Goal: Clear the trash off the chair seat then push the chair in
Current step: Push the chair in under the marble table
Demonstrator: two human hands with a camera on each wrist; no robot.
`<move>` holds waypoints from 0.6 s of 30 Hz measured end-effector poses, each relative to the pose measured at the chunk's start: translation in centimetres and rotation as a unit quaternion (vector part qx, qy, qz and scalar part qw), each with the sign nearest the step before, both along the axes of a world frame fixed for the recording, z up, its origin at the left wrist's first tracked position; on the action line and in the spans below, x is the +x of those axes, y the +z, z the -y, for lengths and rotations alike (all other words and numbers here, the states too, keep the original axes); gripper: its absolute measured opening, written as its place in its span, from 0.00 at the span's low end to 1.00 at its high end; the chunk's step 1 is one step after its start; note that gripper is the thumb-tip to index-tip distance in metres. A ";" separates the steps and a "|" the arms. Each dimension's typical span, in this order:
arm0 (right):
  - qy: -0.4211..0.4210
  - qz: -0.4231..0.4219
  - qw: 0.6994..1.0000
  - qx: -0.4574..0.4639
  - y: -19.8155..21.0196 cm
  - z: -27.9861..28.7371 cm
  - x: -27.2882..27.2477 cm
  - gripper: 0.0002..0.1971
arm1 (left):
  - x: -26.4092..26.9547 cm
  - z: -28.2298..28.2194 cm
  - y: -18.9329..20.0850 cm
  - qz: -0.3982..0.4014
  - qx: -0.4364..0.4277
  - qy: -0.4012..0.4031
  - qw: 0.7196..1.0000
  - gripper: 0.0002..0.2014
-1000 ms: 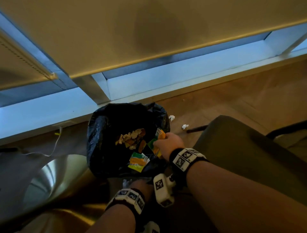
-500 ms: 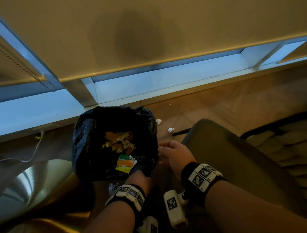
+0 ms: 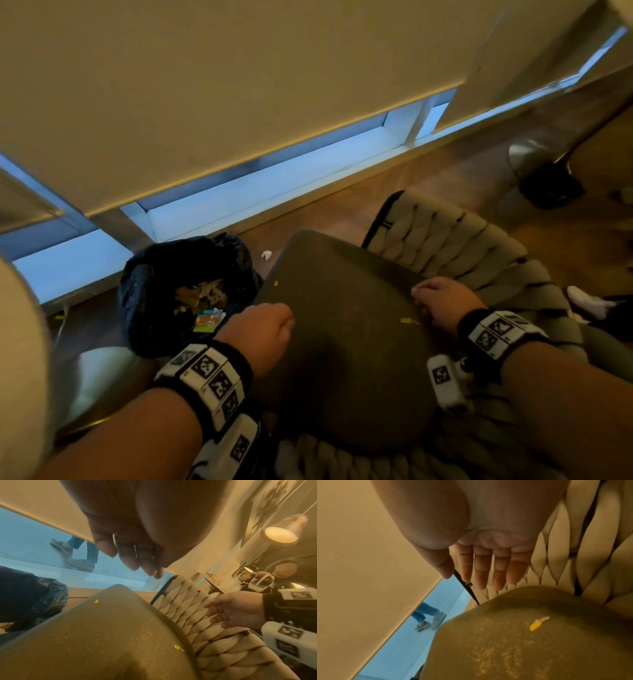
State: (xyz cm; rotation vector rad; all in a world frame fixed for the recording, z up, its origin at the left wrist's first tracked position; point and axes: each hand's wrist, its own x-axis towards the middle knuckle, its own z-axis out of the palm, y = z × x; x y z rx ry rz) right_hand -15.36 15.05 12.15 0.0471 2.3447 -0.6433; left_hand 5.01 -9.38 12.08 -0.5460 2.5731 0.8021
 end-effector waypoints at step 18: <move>0.392 0.015 0.859 0.329 -0.5 -22.4 9.5 0.34 | 10.3 -22.1 -2.6 0.190 -0.118 -0.164 0.961 0.24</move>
